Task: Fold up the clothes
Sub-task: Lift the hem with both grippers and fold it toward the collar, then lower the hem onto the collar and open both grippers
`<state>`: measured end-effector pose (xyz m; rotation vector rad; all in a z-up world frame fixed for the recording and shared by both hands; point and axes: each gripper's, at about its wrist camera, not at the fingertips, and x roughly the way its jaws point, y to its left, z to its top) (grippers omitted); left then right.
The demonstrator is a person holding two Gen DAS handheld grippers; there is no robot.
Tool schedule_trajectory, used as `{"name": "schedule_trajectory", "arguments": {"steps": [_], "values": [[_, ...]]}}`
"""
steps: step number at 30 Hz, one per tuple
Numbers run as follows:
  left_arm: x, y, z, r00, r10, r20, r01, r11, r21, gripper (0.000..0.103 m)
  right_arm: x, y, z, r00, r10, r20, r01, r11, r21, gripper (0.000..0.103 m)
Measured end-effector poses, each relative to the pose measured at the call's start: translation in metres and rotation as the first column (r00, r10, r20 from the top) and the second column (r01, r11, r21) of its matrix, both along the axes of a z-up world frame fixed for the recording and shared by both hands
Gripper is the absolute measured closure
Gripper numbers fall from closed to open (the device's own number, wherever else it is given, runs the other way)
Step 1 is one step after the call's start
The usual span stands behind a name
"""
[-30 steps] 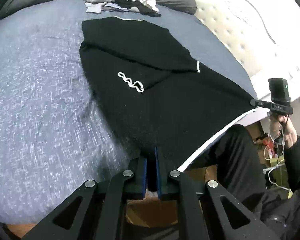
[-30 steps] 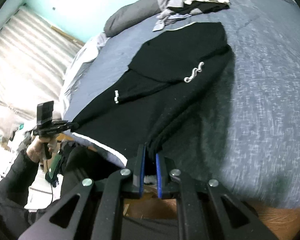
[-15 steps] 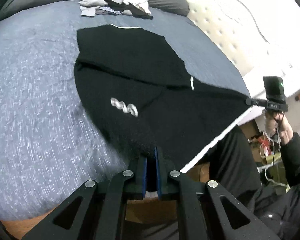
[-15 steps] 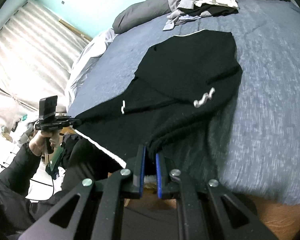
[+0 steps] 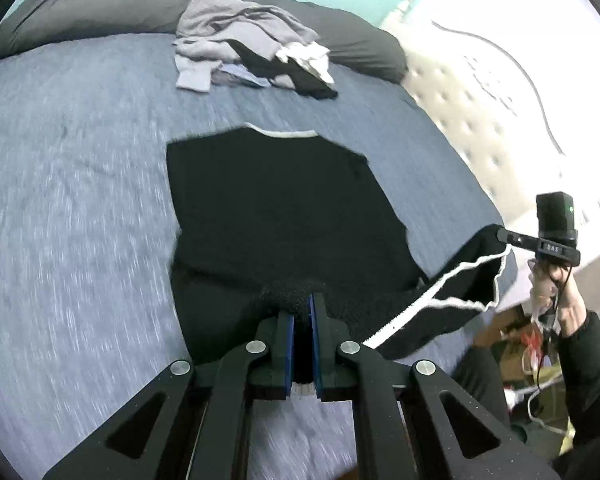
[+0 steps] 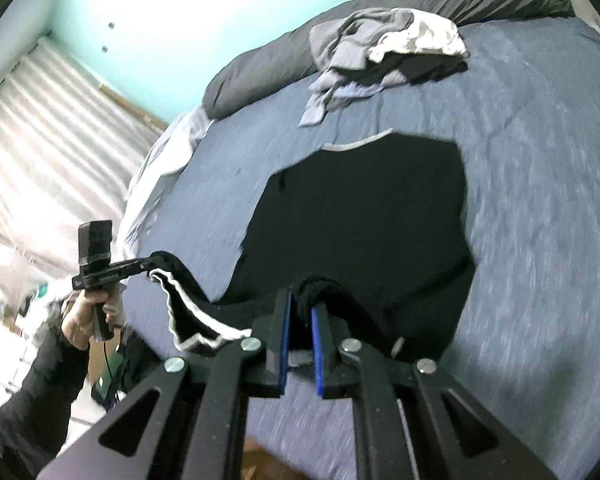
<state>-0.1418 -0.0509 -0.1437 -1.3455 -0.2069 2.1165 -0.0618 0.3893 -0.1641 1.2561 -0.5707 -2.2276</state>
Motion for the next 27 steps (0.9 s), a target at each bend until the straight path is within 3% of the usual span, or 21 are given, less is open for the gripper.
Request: {"name": "schedule_trajectory", "arguments": {"steps": [9, 15, 24, 26, 27], "values": [[-0.137, 0.001, -0.040, 0.994, 0.084, 0.066, -0.085, 0.996, 0.015, 0.096, -0.136, 0.016, -0.027, 0.997, -0.064, 0.038, 0.063, 0.998, 0.015, 0.094], [-0.198, 0.003, -0.079, 0.982, 0.142, 0.123, -0.147, 0.989, 0.030, 0.096, -0.207, 0.025, -0.060, 0.991, -0.107, 0.076, 0.103, 0.994, 0.048, 0.094], [-0.244, 0.009, -0.128, 0.950, 0.253, 0.183, -0.268, 0.962, 0.061, 0.087, -0.250, 0.043, -0.121, 0.960, -0.248, 0.134, 0.248, 0.969, 0.018, 0.092], [-0.243, 0.009, -0.129, 0.950, 0.260, 0.175, -0.275, 0.959, 0.064, 0.085, -0.251, 0.048, -0.128, 0.947, -0.288, 0.145, 0.293, 0.956, -0.010, 0.088], [-0.242, 0.007, -0.127, 0.950, 0.268, 0.161, -0.282, 0.957, 0.071, 0.085, -0.250, 0.050, -0.128, 0.941, -0.310, 0.138, 0.315, 0.949, -0.018, 0.080]]}}
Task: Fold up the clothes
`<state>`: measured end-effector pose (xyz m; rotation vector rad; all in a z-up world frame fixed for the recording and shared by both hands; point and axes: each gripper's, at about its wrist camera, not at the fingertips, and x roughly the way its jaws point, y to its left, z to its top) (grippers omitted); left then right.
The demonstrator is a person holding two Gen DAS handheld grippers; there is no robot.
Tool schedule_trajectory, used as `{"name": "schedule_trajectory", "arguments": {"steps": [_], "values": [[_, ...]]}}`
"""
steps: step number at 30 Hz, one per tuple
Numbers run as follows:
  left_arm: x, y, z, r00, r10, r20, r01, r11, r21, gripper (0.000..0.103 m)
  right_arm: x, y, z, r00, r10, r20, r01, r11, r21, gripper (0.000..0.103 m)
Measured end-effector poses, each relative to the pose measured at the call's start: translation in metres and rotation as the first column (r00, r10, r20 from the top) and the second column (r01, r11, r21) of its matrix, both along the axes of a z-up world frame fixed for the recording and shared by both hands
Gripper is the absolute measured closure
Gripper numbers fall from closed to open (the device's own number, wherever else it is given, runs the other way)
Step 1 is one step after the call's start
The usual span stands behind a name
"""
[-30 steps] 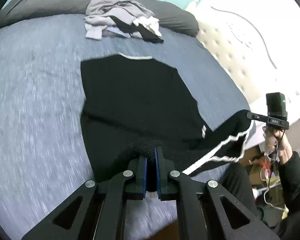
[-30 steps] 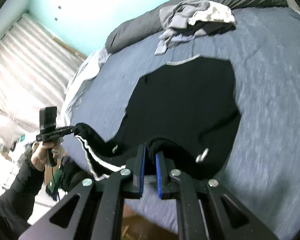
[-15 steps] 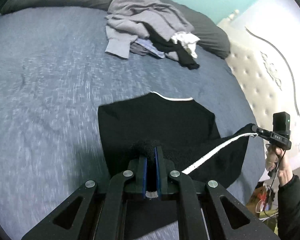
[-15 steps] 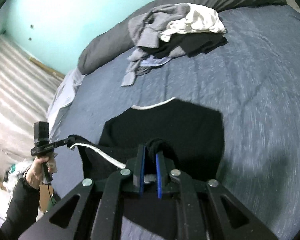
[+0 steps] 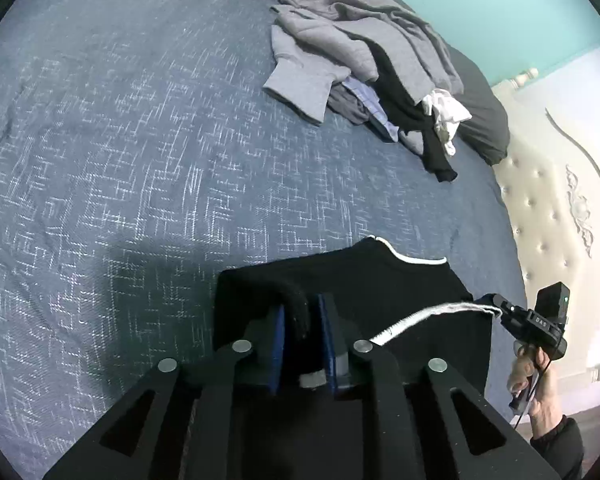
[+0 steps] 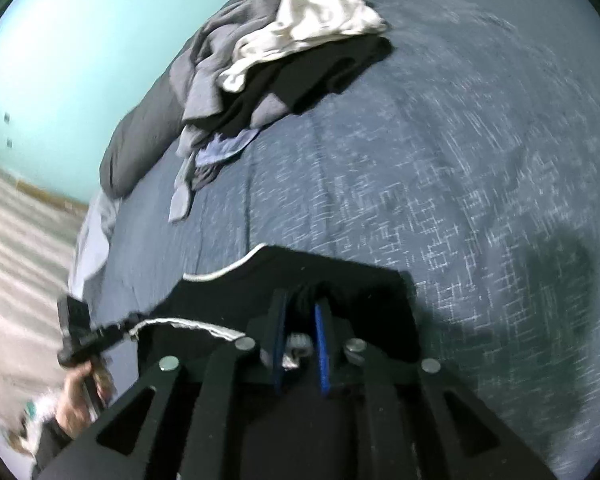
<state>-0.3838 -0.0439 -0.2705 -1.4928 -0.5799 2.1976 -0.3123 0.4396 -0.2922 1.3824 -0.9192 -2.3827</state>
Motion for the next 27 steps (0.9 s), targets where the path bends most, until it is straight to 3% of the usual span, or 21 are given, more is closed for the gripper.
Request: {"name": "schedule_trajectory", "arguments": {"steps": [1, 2, 3, 4, 7, 9, 15, 23, 24, 25, 27], "values": [[0.001, -0.003, 0.003, 1.000, 0.011, -0.016, -0.010, 1.000, 0.004, 0.080, 0.002, 0.003, 0.002, 1.000, -0.025, -0.018, 0.025, 1.000, -0.007, 0.060], [0.004, -0.006, 0.008, 0.999, 0.027, -0.044, -0.028, 1.000, -0.008, 0.073, 0.005, 0.007, 0.006, 0.998, -0.047, -0.042, 0.046, 0.999, -0.020, 0.051], [0.007, -0.010, 0.015, 0.996, 0.046, -0.076, -0.048, 0.999, -0.025, 0.055, 0.008, 0.011, 0.011, 0.996, -0.065, -0.066, 0.063, 0.997, -0.036, 0.045], [0.009, -0.014, 0.020, 0.993, 0.060, -0.104, -0.063, 0.998, -0.029, 0.043, 0.010, 0.013, 0.015, 0.994, -0.069, -0.081, 0.067, 0.997, -0.033, 0.045], [0.016, -0.017, 0.034, 0.985, 0.049, -0.167, -0.060, 0.996, -0.064, 0.043, 0.013, 0.009, 0.027, 0.995, -0.019, -0.101, 0.023, 0.999, 0.046, 0.045], [0.021, -0.007, 0.039, 0.980, -0.019, -0.197, -0.009, 0.990, -0.143, 0.043, 0.018, 0.002, 0.033, 0.993, 0.023, -0.114, -0.009, 0.993, 0.117, 0.045], [0.026, 0.013, 0.025, 0.969, -0.138, -0.205, 0.076, 0.956, -0.284, 0.043, 0.024, -0.016, 0.021, 0.989, 0.106, -0.108, -0.075, 0.963, 0.259, 0.045], [0.008, 0.025, 0.004, 0.966, -0.170, -0.194, 0.101, 0.940, -0.325, 0.044, 0.004, -0.044, 0.000, 0.975, 0.207, -0.081, -0.150, 0.880, 0.450, 0.047], [0.006, 0.025, 0.002, 0.966, -0.173, -0.192, 0.103, 0.939, -0.327, 0.053, 0.002, -0.046, -0.003, 0.973, 0.218, -0.076, -0.158, 0.870, 0.467, 0.057], [0.004, 0.026, 0.000, 0.966, -0.176, -0.190, 0.106, 0.938, -0.329, 0.078, 0.000, -0.048, -0.005, 0.970, 0.229, -0.075, -0.166, 0.862, 0.480, 0.075], [0.001, 0.024, -0.002, 0.967, -0.175, -0.184, 0.109, 0.941, -0.321, 0.096, -0.002, -0.050, -0.006, 0.968, 0.240, -0.080, -0.171, 0.856, 0.488, 0.093]]}}
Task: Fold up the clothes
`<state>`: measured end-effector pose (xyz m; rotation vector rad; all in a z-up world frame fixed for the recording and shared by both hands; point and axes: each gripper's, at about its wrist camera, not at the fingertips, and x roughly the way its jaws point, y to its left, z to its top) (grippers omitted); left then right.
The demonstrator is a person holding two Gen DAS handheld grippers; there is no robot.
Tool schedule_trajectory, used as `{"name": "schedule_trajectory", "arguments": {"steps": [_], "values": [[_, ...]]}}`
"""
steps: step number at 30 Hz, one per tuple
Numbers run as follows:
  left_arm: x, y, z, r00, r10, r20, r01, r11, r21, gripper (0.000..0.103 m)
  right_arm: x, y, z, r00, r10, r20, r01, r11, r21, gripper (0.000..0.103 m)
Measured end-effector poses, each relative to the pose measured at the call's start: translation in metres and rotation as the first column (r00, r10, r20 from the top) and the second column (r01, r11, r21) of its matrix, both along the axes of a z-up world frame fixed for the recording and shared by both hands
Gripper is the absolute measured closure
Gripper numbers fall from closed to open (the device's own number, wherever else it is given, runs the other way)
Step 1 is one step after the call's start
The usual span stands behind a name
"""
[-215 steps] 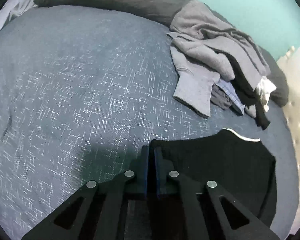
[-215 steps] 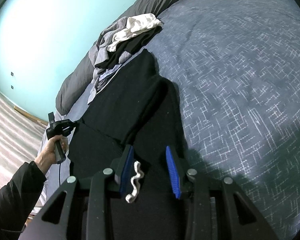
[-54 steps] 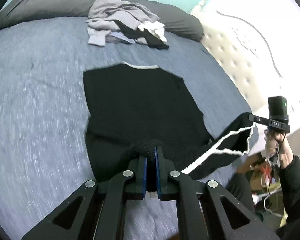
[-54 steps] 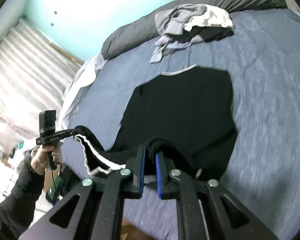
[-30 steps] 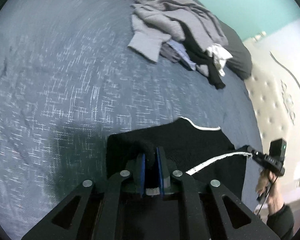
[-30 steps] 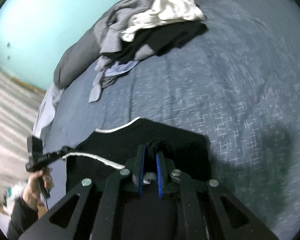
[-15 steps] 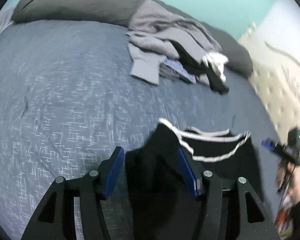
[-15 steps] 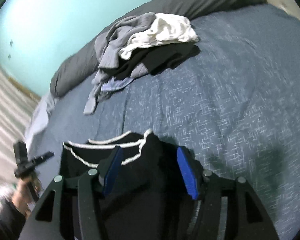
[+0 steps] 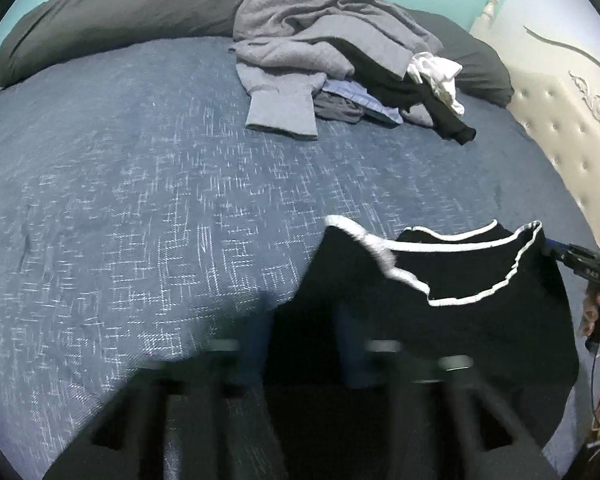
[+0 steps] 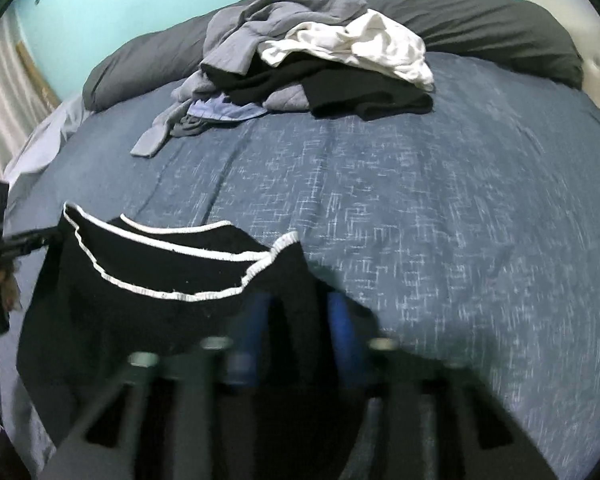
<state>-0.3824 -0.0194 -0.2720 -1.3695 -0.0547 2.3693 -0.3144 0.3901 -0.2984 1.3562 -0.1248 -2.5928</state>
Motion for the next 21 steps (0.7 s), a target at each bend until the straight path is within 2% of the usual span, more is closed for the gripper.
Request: {"name": "schedule_trajectory", "arguments": {"steps": [1, 4, 7, 9, 13, 16, 20, 21], "values": [[-0.001, -0.001, 0.001, 1.000, 0.000, -0.001, 0.000, 1.000, 0.008, 0.097, 0.000, 0.001, 0.002, 1.000, -0.004, -0.011, 0.004, 1.000, -0.004, 0.098], [0.003, -0.010, 0.010, 0.999, 0.024, -0.031, -0.022, 0.998, 0.051, 0.097, 0.005, 0.016, 0.017, 0.995, -0.052, -0.087, 0.049, 0.998, -0.038, 0.099], [0.003, -0.035, 0.012, 0.995, 0.097, -0.007, -0.095, 0.980, 0.175, 0.097, 0.008, 0.039, 0.027, 0.984, -0.132, -0.122, 0.122, 0.989, -0.084, 0.100], [-0.001, -0.053, 0.003, 0.986, 0.159, 0.057, -0.169, 0.948, 0.268, 0.097, 0.004, 0.052, 0.024, 0.979, -0.177, -0.102, 0.167, 0.981, -0.098, 0.100], [-0.007, -0.040, -0.014, 0.986, 0.139, 0.091, -0.154, 0.970, 0.188, 0.097, -0.007, 0.056, 0.005, 0.976, -0.217, -0.008, 0.215, 0.972, -0.089, 0.100], [-0.011, -0.036, -0.022, 0.982, 0.157, 0.108, -0.176, 0.967, 0.186, 0.096, -0.012, 0.051, -0.007, 0.974, -0.228, 0.018, 0.229, 0.969, -0.089, 0.100], [-0.011, -0.035, -0.024, 0.980, 0.161, 0.114, -0.177, 0.972, 0.152, 0.093, -0.014, 0.052, -0.012, 0.974, -0.222, 0.039, 0.225, 0.964, -0.144, 0.099], [-0.010, -0.035, -0.022, 0.981, 0.161, 0.111, -0.177, 0.973, 0.146, 0.087, -0.013, 0.053, -0.010, 0.975, -0.221, 0.036, 0.224, 0.962, -0.154, 0.096]]}}
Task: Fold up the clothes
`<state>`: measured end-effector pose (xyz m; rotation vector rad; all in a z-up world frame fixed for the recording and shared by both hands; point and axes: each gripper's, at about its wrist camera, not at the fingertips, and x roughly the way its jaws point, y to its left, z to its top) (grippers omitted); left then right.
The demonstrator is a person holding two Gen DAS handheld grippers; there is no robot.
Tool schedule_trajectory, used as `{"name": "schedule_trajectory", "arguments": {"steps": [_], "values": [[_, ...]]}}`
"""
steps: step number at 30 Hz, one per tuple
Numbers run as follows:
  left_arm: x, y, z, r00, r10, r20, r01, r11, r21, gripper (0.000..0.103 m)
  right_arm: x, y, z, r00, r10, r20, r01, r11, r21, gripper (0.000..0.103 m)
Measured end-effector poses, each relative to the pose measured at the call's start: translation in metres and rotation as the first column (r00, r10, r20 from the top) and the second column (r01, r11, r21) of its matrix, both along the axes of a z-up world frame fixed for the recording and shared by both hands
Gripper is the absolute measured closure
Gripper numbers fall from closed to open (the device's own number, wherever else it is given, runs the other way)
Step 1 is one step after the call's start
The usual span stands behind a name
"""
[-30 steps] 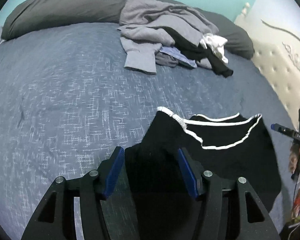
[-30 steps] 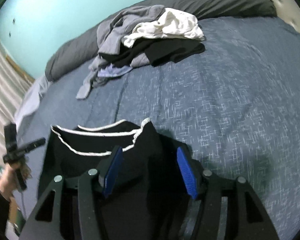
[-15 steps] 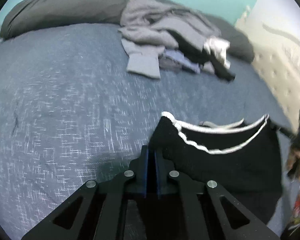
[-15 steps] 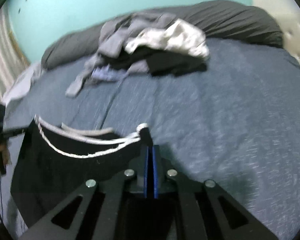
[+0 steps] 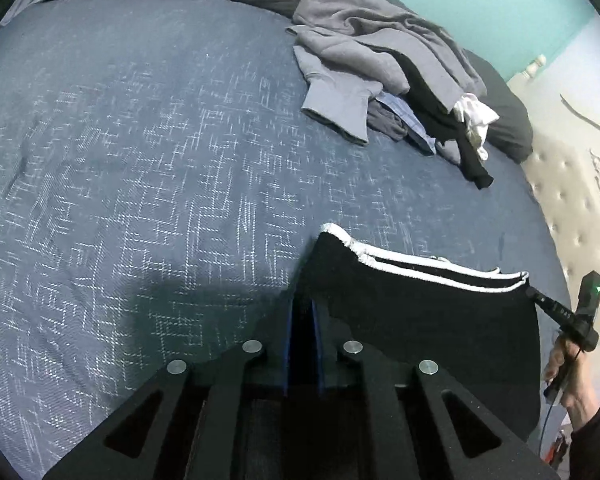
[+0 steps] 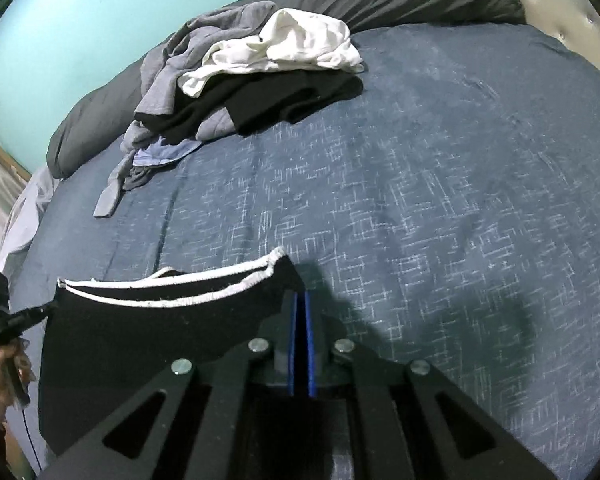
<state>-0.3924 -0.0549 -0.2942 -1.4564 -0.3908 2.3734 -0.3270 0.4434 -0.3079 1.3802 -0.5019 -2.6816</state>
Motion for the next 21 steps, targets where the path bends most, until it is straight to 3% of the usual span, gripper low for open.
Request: {"name": "schedule_trajectory", "arguments": {"steps": [1, 2, 3, 7, 11, 16, 21], "values": [[0.001, -0.001, 0.001, 1.000, 0.000, -0.001, 0.000, 1.000, -0.007, 0.073, 0.002, 0.002, 0.003, 1.000, 0.001, -0.005, -0.001, 1.000, -0.013, 0.091], [0.004, -0.003, 0.004, 1.000, 0.000, -0.002, 0.000, 1.000, -0.017, 0.068, 0.007, 0.004, 0.007, 1.000, -0.001, -0.010, 0.001, 1.000, -0.015, 0.086], [0.008, -0.006, 0.008, 1.000, -0.003, -0.005, 0.003, 1.000, -0.022, 0.063, 0.011, 0.006, 0.012, 1.000, 0.001, -0.016, -0.002, 1.000, -0.016, 0.074], [0.035, -0.012, 0.025, 0.999, -0.038, -0.024, 0.037, 0.998, -0.058, 0.062, 0.044, 0.016, 0.026, 0.999, 0.039, -0.029, -0.041, 0.997, -0.070, 0.072], [0.073, -0.012, 0.036, 0.995, -0.093, -0.022, 0.091, 0.992, -0.086, 0.062, 0.091, 0.015, 0.025, 0.993, 0.108, 0.036, -0.105, 0.990, -0.093, 0.071], [0.122, 0.006, 0.034, 0.983, -0.186, -0.010, 0.182, 0.972, -0.148, 0.062, 0.146, -0.001, 0.021, 0.973, 0.210, 0.099, -0.202, 0.976, -0.085, 0.071], [0.152, 0.019, 0.023, 0.978, -0.207, 0.016, 0.206, 0.964, -0.169, 0.062, 0.171, -0.024, 0.011, 0.949, 0.262, 0.174, -0.257, 0.965, -0.052, 0.071]]}}
